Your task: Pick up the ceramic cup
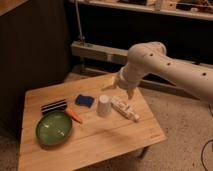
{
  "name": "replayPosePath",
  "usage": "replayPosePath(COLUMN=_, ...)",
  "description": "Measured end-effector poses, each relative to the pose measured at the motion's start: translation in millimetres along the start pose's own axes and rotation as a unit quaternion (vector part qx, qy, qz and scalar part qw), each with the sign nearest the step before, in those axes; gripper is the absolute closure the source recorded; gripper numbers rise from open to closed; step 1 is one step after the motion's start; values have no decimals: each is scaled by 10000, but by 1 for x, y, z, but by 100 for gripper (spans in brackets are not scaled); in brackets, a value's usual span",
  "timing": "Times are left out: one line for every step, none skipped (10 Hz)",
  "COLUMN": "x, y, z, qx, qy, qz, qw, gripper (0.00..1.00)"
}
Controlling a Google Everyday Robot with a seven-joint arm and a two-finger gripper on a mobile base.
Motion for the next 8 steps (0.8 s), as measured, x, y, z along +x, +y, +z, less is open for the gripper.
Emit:
replayPosePath(x=12, y=-10, z=14, qx=-82, qy=3, qz=-195, qw=9998, gripper=20)
replayPosePath(x=19, y=-18, z=30, qx=-146, qy=-33, qz=-340, qw=9993, gripper=20)
replayPosePath(x=23, y=-19, z=46, qx=-208, qy=-111, qz=-408, qw=9989, gripper=20)
replayPosePath(x=28, y=-14, z=64, qx=-300, qy=-235, qz=-431, qw=9983, gripper=20)
replayPosePath(x=29, y=-15, z=78, qx=-368, qy=-335, qz=-468, qw=9977, gripper=20)
replayPosePath(x=30, y=-16, z=90, qx=-472, qy=-410, qz=-505, qw=9968, gripper=20)
replayPosePath(x=31, y=-13, z=97, qx=-590, qy=-457, qz=-496, qw=9960, gripper=20)
replayPosePath(x=32, y=-8, z=104, qx=-709, qy=-512, qz=-476, qw=9950, gripper=20)
